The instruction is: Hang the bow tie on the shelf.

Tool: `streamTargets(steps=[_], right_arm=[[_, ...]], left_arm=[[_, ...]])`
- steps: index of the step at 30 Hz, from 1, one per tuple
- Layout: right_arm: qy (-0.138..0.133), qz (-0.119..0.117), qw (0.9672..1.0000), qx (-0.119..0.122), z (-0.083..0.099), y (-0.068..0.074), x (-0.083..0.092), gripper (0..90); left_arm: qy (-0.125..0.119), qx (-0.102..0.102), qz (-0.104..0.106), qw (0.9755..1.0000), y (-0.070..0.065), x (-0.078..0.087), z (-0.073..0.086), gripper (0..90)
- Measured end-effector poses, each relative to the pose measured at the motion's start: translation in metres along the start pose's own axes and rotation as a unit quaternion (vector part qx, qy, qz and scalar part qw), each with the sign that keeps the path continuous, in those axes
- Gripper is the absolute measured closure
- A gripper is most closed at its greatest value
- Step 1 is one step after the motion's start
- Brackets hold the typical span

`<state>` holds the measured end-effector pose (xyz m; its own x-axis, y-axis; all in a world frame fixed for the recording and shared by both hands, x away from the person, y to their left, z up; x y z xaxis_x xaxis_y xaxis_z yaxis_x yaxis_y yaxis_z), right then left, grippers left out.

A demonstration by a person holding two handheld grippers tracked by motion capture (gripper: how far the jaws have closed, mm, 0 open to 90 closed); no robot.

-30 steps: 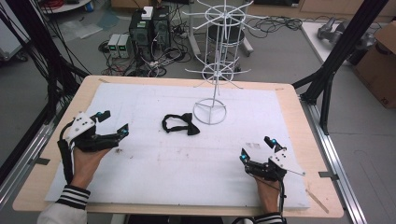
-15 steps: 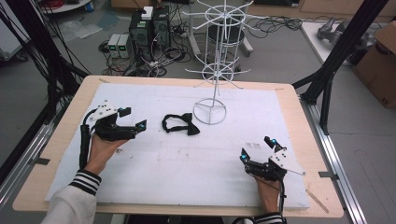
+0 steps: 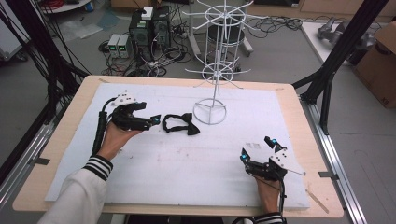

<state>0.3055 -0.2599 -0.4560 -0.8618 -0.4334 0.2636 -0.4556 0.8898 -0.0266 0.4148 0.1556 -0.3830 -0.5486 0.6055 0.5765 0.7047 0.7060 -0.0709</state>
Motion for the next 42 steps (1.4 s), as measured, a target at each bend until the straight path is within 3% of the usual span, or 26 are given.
streamTargets(steps=[4,10,18,25,29,35,36,40,42], right_arm=[[0.0,0.0,1.0,0.0,0.0,0.0,0.0,3.0],[-0.001,0.0,1.0,-0.001,0.0,0.0,0.0,3.0],[-0.001,0.0,1.0,-0.001,0.0,0.0,0.0,3.0],[-0.004,0.001,1.0,-0.002,0.0,0.0,0.001,3.0],[-0.005,0.002,1.0,-0.002,0.0,0.0,0.001,3.0],[-0.005,0.002,1.0,-0.004,0.0,0.0,0.001,3.0],[-0.006,0.001,1.0,-0.004,0.0,0.0,0.001,3.0],[-0.007,0.001,1.0,-0.005,0.0,0.0,0.001,3.0],[-0.007,0.001,1.0,-0.005,0.0,0.0,0.001,3.0]], left_arm=[[0.03,-0.021,0.011,0.9993,-0.004,-0.013,-0.007,15.1],[0.07,-0.045,0.025,0.9963,-0.014,-0.033,-0.017,15.1],[0.121,-0.074,0.04,0.9891,-0.029,-0.067,-0.022,15.1],[0.167,-0.112,0.032,0.9791,-0.035,-0.082,-0.014,15.1],[0.177,-0.108,0.034,0.9776,-0.036,-0.091,-0.013,15.2],[0.206,-0.126,0.028,0.9699,-0.039,-0.103,-0.015,15.1],[0.203,-0.123,0.031,0.9709,-0.04,-0.105,-0.017,15.1],[0.223,-0.133,0.026,0.9653,-0.041,-0.112,-0.018,16.3],[0.227,-0.134,0.027,0.9644,-0.042,-0.116,-0.017,18.3]])
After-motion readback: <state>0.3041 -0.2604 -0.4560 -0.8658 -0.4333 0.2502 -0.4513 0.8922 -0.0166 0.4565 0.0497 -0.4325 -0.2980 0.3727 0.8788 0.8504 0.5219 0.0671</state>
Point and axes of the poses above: each handheld gripper's, and its own axes: x roughly backward along the jaws, z roughly out of its underside, y roughly to its left, the point moved 4 cm from there along -x, roughly forward along the jaws, and after that the axes turned 11 degrees about y, right-handed, at the moved point
